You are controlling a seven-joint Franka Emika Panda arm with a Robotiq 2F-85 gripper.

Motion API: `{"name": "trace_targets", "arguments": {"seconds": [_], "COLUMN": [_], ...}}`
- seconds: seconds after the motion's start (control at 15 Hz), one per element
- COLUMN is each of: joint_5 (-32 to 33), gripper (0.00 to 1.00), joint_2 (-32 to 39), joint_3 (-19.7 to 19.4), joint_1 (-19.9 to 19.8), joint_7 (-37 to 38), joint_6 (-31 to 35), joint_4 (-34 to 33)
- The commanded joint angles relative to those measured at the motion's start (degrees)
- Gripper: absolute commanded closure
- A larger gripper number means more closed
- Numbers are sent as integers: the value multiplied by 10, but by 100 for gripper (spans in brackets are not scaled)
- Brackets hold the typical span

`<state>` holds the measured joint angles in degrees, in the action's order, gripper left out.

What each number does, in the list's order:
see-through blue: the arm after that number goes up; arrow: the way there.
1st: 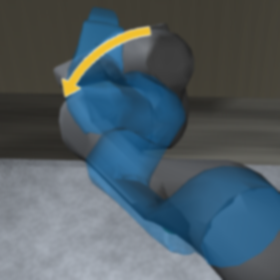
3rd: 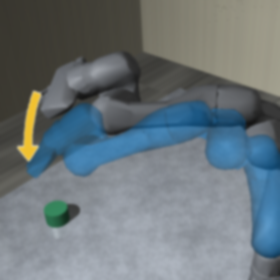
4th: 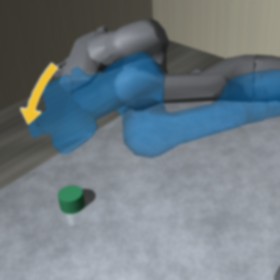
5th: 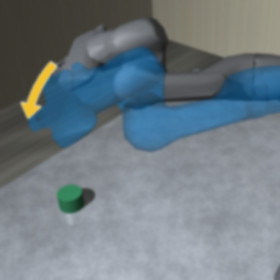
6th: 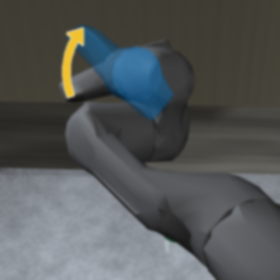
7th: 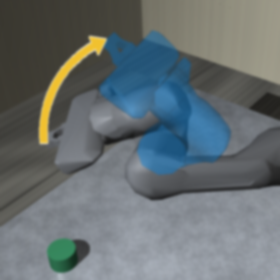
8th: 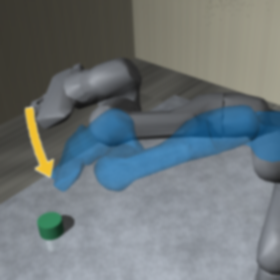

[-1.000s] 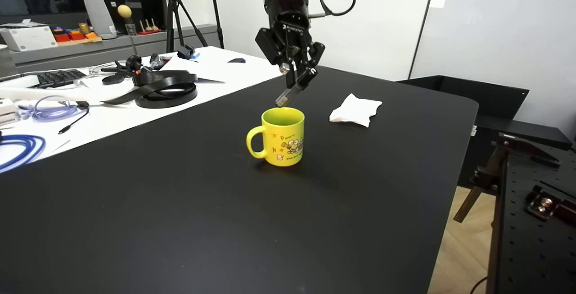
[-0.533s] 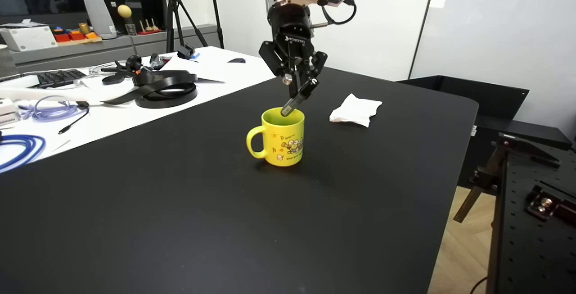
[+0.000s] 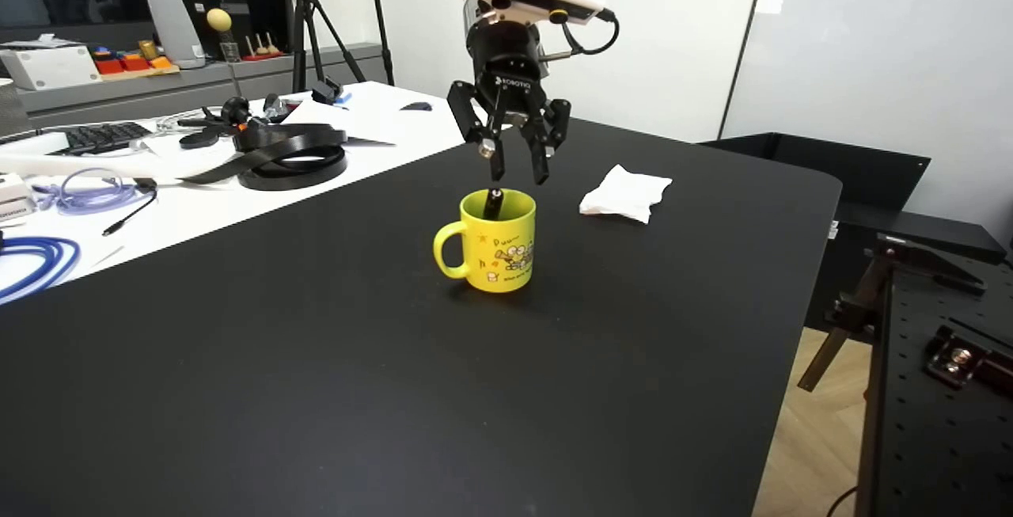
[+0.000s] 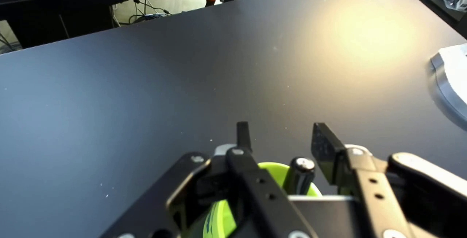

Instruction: Put the black marker in the mustard mug cup

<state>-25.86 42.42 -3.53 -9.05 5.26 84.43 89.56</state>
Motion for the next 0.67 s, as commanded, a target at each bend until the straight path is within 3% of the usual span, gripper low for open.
{"name": "trace_targets", "arguments": {"seconds": [0.0, 0.2, 0.6], "joint_5": [-9, -2, 77], "gripper": [20, 2, 0], "joint_2": [20, 9, -77], "joint_3": [2, 6, 3], "joint_1": [-6, -3, 35], "joint_7": [28, 10, -32], "joint_6": [-22, -24, 34], "joint_4": [-38, -34, 20]}}
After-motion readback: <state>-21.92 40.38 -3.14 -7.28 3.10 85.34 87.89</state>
